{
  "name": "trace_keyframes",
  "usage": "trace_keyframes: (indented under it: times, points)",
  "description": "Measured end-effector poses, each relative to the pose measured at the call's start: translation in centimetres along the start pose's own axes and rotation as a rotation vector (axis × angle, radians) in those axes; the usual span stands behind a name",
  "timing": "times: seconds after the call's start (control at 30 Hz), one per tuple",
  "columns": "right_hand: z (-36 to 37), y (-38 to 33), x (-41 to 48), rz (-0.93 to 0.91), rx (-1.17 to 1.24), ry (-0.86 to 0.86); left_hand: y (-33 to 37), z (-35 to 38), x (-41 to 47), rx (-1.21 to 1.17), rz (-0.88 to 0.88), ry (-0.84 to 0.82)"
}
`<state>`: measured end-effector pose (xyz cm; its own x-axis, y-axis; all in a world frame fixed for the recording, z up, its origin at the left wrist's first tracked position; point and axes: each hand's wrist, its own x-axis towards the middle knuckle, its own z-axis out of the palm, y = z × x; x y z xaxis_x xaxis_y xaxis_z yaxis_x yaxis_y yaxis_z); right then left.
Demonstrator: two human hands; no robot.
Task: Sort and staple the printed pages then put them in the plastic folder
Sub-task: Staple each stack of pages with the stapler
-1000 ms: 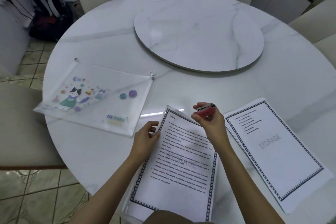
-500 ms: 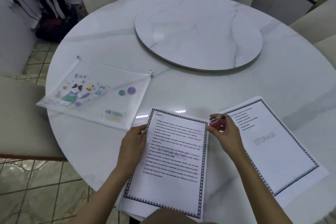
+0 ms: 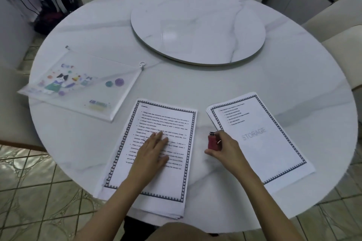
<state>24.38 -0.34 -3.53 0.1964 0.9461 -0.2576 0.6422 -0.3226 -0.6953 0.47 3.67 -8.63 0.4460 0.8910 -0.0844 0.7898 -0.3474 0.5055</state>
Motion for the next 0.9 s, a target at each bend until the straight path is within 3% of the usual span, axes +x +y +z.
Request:
trace_keyframes:
  times: [0.37, 0.67, 0.9]
  points:
    - [2.4, 1.0, -1.7, -0.086, -0.261, 0.019, 1.7, -0.4, 1.8, -0.029, -0.131, 0.023]
    - [3.6, 0.3, -0.4, -0.023, -0.236, 0.077, 0.4, -1.1, 3.1, -0.061, -0.118, 0.029]
    - [2.6, 0.2, 0.4, -0.104, -0.206, 0.154, 3.1, -2.2, 4.3, -0.410, -0.207, 0.149]
